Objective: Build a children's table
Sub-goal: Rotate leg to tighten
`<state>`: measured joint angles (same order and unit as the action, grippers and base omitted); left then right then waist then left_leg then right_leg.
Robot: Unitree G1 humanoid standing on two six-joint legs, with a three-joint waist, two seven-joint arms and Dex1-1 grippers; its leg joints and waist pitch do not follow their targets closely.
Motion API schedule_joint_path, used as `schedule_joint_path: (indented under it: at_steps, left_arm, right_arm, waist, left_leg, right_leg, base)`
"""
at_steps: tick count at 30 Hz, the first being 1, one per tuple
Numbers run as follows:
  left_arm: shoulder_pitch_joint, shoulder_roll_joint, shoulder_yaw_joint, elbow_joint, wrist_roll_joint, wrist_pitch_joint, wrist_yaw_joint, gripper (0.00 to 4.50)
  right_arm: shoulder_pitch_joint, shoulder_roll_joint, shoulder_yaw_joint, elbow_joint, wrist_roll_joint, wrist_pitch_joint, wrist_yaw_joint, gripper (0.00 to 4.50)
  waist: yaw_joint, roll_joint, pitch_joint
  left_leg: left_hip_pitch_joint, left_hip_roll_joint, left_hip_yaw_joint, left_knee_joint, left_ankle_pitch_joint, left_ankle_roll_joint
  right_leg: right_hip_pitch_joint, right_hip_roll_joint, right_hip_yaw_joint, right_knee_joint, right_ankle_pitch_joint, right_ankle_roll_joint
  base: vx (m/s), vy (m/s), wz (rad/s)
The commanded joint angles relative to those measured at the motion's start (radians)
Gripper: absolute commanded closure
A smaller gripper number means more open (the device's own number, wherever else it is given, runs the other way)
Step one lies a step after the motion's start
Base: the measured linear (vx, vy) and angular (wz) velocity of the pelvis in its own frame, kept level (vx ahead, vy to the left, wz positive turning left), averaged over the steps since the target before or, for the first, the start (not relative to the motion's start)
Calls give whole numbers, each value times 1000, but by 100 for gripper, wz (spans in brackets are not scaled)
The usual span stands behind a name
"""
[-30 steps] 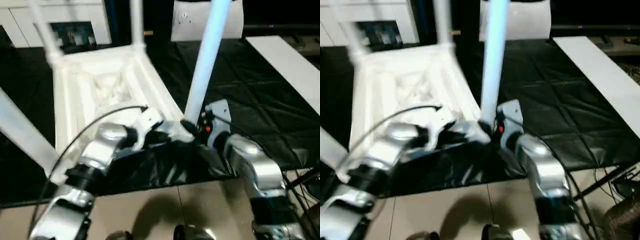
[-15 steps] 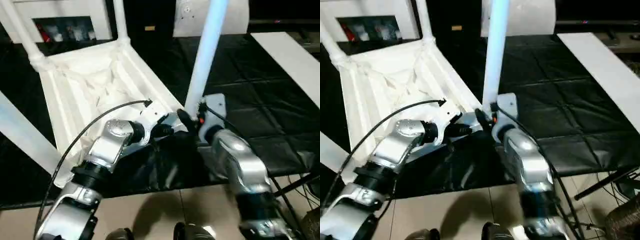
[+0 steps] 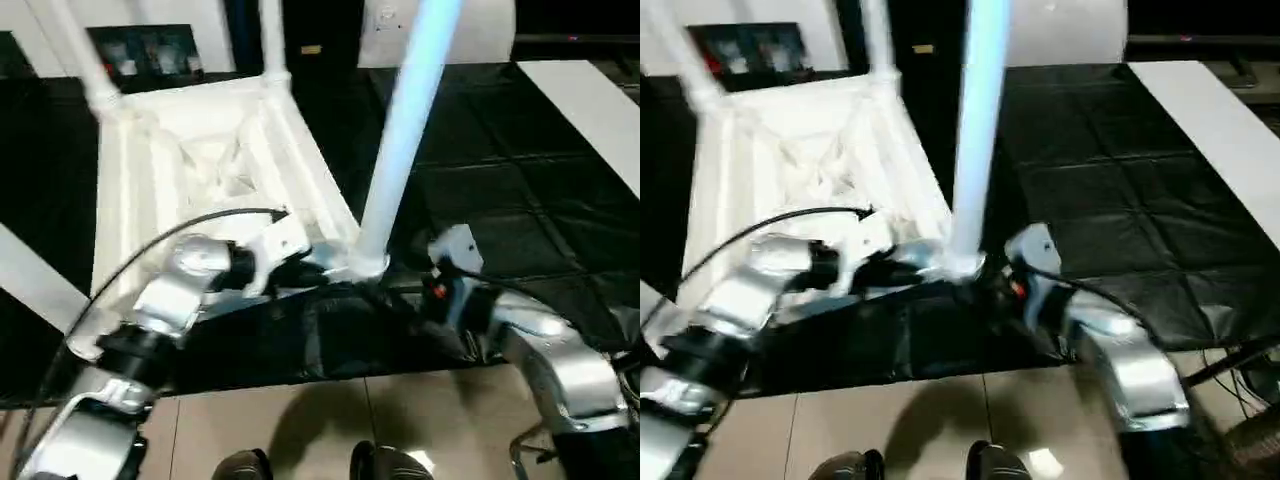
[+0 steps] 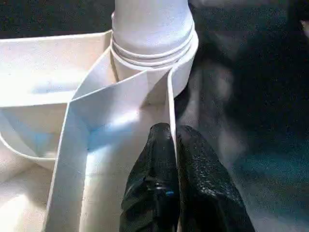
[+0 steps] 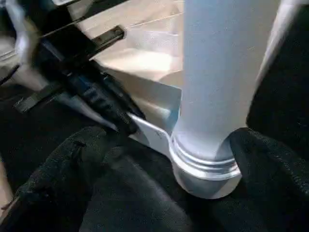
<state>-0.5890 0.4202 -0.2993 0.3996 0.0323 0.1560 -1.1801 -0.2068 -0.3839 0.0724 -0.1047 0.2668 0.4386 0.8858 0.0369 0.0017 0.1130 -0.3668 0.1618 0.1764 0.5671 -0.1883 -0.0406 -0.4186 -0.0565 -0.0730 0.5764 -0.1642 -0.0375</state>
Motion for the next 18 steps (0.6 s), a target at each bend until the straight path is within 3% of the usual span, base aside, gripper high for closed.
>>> schedule_joint_path:
  at_steps: [1,3,8,18]
  left_arm:
    - [15,23,-64,-2,9,-46,-107,450]
    - [15,38,-71,-4,-8,-68,-154,450]
    - [12,60,-82,-11,-34,-88,-225,450]
    - [9,84,-88,2,-52,-139,-296,450]
  right_arm:
    - [-11,-28,3,-8,21,-16,62,4]
    - [-23,-55,11,-2,35,-20,100,4]
    - [-40,-87,28,4,51,-23,162,4]
    - [-41,-110,66,-21,88,-14,237,4]
  waist:
    - [1,-1,-62]
    - [4,-5,-61]
    - [18,-4,-62]
    - [21,-2,-62]
  left_leg:
    - [9,71,-23,-56,-100,129]
    - [10,71,-21,-56,-102,131]
    - [11,74,-20,-56,-101,120]
    - [9,72,-20,-55,-100,113]
  right_leg:
    - [64,-94,63,-58,-158,-218]
    - [63,-96,63,-57,-157,-230]
    - [63,-98,63,-55,-179,-231]
    - [65,-97,62,-55,-175,-223]
  base:
    - [0,0,0]
    - [0,0,0]
    - [0,0,0]
    - [0,0,0]
